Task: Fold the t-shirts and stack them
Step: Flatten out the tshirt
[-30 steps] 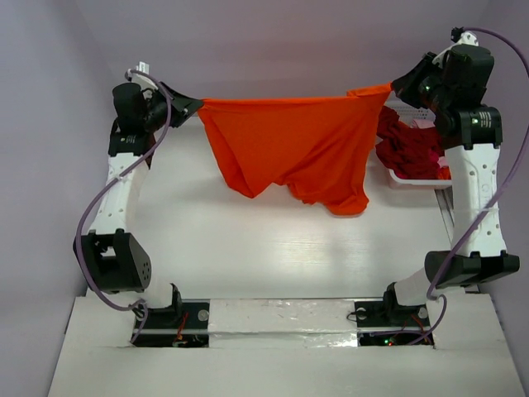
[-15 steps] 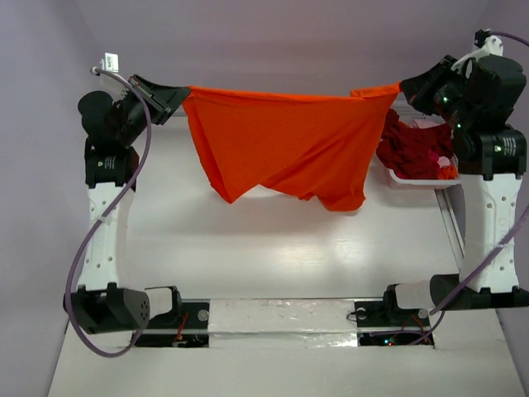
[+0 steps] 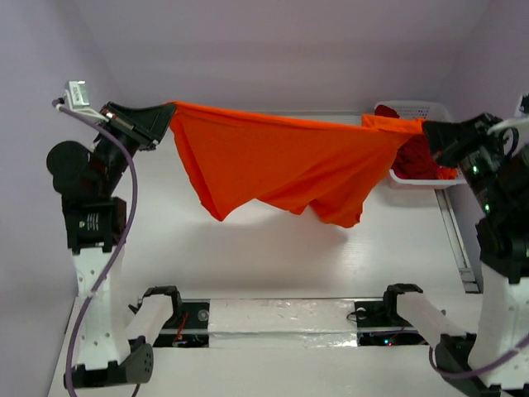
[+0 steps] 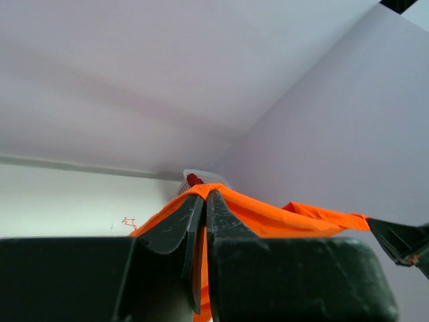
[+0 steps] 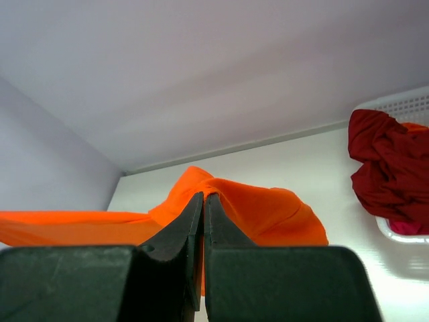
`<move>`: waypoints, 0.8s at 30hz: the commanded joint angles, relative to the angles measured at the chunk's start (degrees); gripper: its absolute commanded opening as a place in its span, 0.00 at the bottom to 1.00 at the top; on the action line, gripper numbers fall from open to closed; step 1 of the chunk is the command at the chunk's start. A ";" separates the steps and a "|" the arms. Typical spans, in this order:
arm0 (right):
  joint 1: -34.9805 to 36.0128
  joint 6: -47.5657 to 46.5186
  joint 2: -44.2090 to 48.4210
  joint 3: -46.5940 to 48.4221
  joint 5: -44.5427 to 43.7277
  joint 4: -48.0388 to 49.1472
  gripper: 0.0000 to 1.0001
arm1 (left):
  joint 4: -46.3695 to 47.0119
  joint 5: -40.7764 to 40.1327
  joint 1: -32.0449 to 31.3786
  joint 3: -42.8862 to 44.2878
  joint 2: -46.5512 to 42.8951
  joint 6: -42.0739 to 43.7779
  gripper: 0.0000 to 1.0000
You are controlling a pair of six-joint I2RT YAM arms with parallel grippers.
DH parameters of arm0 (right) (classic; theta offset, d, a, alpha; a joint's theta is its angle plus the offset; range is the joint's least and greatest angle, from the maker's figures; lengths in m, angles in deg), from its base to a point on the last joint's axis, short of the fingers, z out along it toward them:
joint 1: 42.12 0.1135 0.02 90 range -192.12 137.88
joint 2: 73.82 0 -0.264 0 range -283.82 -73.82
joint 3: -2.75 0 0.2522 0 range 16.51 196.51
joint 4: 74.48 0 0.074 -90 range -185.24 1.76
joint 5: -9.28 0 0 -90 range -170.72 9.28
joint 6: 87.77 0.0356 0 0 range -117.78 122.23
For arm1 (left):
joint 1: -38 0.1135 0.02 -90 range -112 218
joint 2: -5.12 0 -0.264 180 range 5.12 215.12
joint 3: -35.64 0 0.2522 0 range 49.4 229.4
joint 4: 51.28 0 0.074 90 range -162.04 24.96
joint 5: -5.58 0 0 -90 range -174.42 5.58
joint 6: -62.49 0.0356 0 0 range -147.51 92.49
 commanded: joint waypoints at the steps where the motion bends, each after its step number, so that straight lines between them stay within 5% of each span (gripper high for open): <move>1: -0.66 0.54 7.11 -4.04 -1.31 3.98 0.00 | -2.49 -5.04 -0.84 1.58 -5.06 4.19 0.00; 15: -0.66 2.30 13.19 -2.11 2.12 4.94 0.00 | -9.81 -10.93 -4.63 14.33 -6.39 8.67 0.00; 24: -0.66 2.57 3.88 -5.72 3.00 11.71 0.00 | -4.81 -15.86 -4.63 5.11 -3.14 9.12 0.00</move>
